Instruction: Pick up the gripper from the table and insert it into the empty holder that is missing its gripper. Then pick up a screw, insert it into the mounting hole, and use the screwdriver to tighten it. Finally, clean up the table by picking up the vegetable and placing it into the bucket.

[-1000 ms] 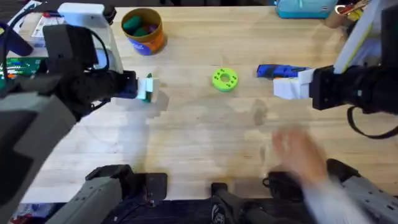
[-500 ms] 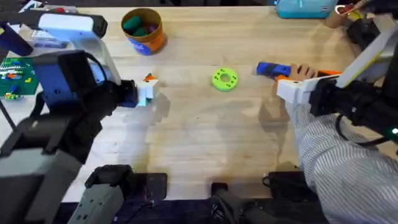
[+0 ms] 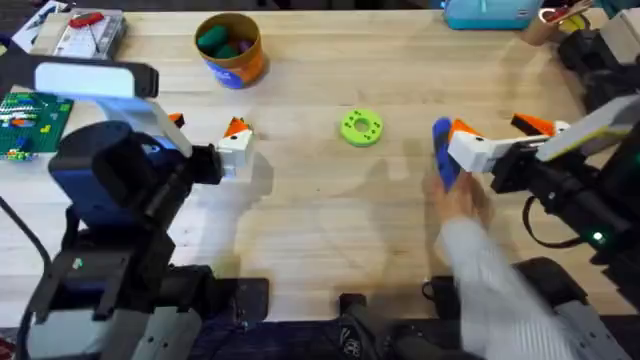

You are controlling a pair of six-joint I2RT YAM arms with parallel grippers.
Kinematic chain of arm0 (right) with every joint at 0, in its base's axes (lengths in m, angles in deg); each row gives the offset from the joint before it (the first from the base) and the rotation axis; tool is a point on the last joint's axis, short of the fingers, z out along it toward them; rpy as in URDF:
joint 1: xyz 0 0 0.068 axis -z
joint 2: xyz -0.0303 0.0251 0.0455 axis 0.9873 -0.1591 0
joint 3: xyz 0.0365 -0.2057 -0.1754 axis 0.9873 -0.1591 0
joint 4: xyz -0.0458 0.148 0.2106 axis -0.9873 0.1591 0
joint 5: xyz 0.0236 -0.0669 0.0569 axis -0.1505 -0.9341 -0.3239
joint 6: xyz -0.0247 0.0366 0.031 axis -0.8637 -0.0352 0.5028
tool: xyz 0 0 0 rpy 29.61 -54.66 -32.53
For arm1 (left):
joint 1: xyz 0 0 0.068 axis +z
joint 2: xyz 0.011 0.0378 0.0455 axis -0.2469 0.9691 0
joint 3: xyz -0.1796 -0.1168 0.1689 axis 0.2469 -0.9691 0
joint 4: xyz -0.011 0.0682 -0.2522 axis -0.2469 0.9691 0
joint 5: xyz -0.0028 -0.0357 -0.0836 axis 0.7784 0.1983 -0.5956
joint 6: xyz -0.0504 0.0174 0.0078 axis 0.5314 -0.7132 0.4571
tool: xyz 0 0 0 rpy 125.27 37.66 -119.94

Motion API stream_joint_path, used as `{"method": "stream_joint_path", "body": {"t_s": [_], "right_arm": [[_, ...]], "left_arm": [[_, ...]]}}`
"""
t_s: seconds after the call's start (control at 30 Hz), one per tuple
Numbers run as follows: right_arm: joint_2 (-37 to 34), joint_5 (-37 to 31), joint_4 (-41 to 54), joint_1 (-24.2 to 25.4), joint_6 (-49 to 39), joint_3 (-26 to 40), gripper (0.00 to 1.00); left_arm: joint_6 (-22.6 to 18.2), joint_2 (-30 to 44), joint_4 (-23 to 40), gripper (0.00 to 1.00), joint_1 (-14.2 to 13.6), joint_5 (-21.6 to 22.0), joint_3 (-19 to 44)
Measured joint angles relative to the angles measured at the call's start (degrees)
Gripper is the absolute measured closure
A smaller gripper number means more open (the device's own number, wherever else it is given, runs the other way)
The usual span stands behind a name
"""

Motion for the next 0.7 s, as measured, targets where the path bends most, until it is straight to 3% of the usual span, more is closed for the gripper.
{"method": "stream_joint_path", "body": {"t_s": [0.7], "right_arm": [[0.00, 0.00, 0.00, 0.00, 0.00, 0.00, 0.007]], "left_arm": [[0.00, 0.00, 0.00, 0.015, 0.00, 0.00, 0.00]]}}
